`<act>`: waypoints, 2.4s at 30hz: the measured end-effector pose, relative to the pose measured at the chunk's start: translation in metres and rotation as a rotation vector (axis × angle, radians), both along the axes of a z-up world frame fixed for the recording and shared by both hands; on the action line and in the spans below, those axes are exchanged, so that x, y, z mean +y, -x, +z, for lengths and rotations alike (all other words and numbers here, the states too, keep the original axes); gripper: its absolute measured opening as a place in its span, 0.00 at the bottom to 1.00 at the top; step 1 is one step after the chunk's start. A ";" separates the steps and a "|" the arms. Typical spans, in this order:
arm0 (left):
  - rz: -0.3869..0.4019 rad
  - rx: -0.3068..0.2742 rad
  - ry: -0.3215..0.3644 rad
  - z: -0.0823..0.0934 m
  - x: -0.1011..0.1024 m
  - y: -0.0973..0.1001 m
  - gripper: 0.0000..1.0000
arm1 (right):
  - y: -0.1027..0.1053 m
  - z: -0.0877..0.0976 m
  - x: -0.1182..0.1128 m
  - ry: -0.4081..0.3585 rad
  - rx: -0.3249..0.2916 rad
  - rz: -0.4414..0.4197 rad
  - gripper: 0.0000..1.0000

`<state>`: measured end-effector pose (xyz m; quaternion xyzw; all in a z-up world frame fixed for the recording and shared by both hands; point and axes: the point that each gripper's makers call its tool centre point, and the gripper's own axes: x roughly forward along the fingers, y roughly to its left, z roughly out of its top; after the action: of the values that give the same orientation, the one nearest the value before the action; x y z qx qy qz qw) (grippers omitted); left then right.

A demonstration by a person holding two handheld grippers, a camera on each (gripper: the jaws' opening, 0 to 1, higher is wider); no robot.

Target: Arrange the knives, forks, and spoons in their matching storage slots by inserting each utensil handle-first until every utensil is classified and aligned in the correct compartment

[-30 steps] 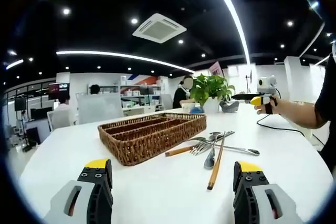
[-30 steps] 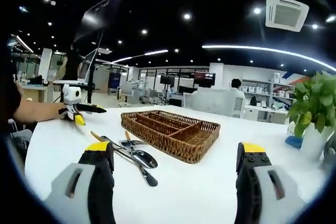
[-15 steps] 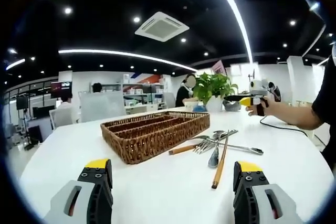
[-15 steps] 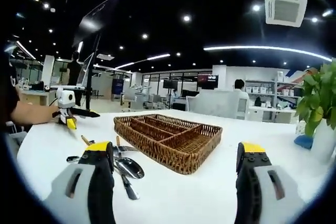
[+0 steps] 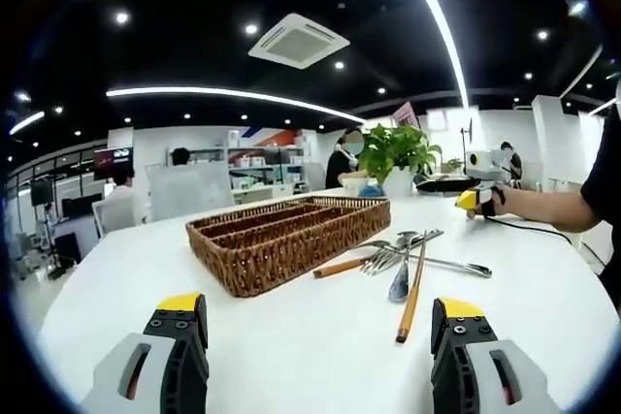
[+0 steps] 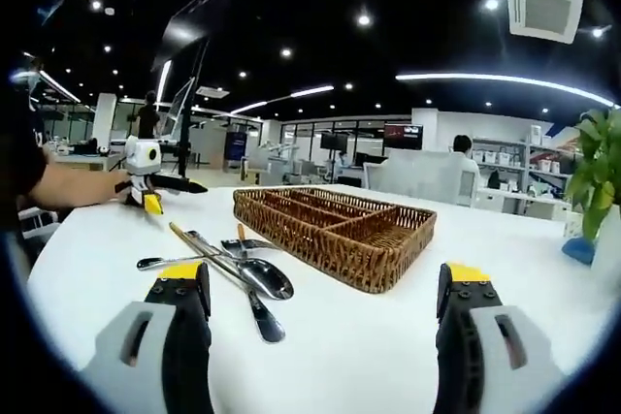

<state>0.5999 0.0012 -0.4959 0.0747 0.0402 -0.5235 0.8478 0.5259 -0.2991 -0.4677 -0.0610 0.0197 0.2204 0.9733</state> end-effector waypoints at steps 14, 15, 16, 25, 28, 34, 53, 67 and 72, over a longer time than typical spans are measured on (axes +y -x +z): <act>-0.035 -0.029 -0.009 0.011 -0.008 0.011 1.00 | -0.001 0.007 -0.016 -0.035 -0.023 -0.059 1.00; -0.046 -0.040 -0.009 0.016 -0.012 0.014 1.00 | 0.000 0.008 -0.017 -0.033 -0.026 -0.062 1.00; -0.064 -0.043 -0.006 0.019 -0.017 0.018 1.00 | 0.000 0.009 -0.017 -0.034 -0.033 -0.061 1.00; -0.156 -0.121 -0.038 0.059 -0.045 0.035 1.00 | 0.000 0.008 -0.018 -0.044 -0.033 -0.063 1.00; -0.172 -0.140 -0.017 0.082 -0.049 0.039 1.00 | 0.000 0.008 -0.018 -0.044 -0.034 -0.061 1.00; -0.193 -0.136 -0.054 0.093 -0.053 0.041 1.00 | 0.000 0.010 -0.019 -0.050 -0.038 -0.061 1.00; -0.252 -0.139 -0.151 0.140 -0.069 0.044 1.00 | 0.001 0.003 -0.020 -0.016 -0.013 -0.054 1.00; -0.308 -0.161 -0.205 0.147 -0.094 0.050 1.00 | 0.004 0.005 -0.019 -0.077 -0.009 -0.021 1.00; -0.319 -0.178 -0.253 0.134 -0.100 0.047 1.00 | 0.004 0.006 -0.018 -0.076 -0.016 -0.011 1.00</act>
<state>0.5529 -0.0986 -0.3621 0.2317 0.0181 -0.6330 0.7385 0.5219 -0.3172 -0.4618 -0.0258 0.0039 0.2150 0.9763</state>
